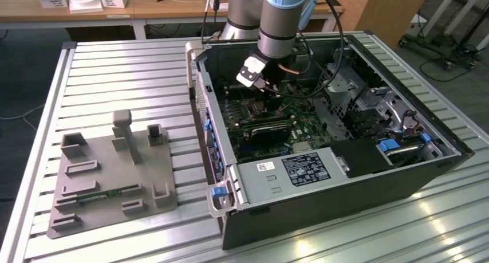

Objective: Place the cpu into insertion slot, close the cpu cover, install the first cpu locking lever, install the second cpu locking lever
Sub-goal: 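Place the cpu into insertion slot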

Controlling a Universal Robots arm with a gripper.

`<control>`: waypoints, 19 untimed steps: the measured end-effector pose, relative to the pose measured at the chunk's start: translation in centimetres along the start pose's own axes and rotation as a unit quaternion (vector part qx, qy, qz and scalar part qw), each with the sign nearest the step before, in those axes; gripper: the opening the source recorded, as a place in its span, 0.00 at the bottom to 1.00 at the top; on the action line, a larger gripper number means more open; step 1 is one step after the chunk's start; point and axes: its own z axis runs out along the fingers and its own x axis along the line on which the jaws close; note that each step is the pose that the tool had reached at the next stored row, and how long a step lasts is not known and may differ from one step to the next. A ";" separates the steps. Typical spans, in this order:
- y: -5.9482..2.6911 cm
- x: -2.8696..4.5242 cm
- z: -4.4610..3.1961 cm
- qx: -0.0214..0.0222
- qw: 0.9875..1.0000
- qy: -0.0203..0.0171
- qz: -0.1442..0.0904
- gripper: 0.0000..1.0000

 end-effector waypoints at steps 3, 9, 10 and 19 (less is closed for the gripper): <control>-0.01 0.04 -0.01 0.000 1.000 0.000 0.000 0.61; -0.02 0.23 0.00 0.000 1.000 0.000 0.000 0.61; -0.02 0.23 0.00 0.000 1.000 0.000 0.000 0.61; -0.02 0.26 0.00 0.000 1.000 0.000 0.000 0.61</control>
